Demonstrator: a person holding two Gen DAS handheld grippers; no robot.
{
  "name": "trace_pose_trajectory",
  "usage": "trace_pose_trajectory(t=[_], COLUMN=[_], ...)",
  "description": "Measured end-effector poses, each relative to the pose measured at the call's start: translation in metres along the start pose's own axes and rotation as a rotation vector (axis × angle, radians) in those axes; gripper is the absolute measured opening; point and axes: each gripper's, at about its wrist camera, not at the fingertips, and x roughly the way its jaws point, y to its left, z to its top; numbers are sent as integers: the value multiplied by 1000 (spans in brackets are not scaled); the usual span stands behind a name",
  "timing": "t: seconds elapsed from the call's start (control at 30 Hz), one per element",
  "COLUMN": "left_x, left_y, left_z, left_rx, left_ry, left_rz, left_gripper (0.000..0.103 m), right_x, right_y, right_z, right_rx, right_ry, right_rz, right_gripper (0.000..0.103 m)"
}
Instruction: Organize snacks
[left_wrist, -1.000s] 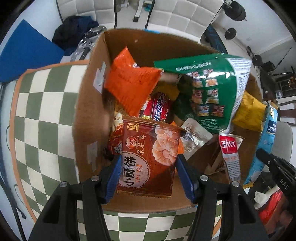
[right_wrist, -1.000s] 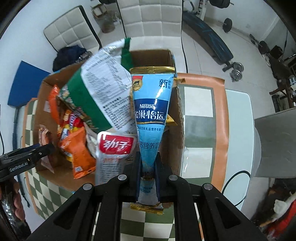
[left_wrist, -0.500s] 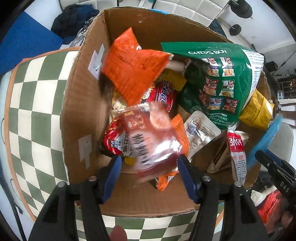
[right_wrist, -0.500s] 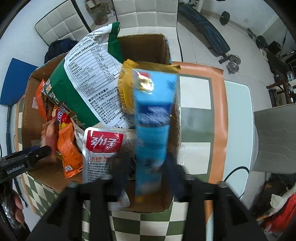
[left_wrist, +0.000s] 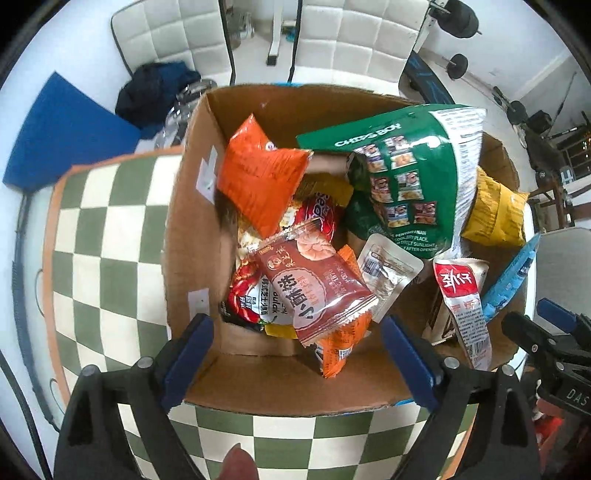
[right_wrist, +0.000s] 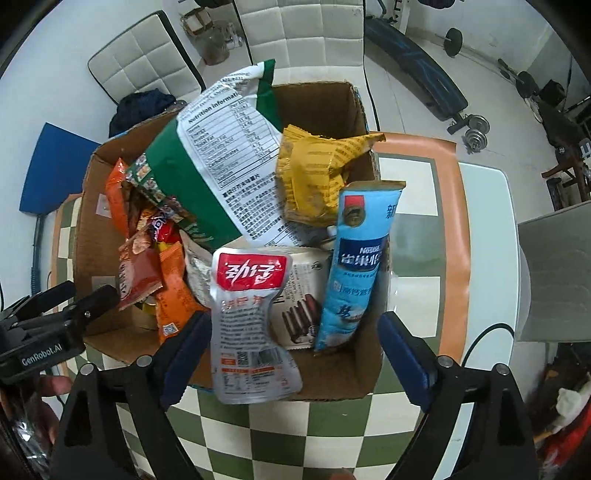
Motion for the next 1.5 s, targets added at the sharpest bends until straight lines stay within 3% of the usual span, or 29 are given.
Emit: trace_pose_trajectory(t=[0.33, 0.57, 1.07, 1.5], left_x=[-26, -75, -201, -277], left_y=[-9, -19, -18, -21], left_z=[-15, -49, -170, -248], left_rx=[10, 29, 7, 58], left_ry=[-95, -240, -446, -587], left_rz=[29, 53, -5, 10], left_gripper=[94, 94, 94, 94], right_x=[-14, -59, -210, -291], right_y=[0, 8, 33, 42], right_z=[-14, -47, -187, -284], right_rx=[36, 19, -25, -35], right_ry=[-58, -176, -473, -589], right_rz=[14, -9, 1, -6], right_gripper=[95, 95, 95, 95])
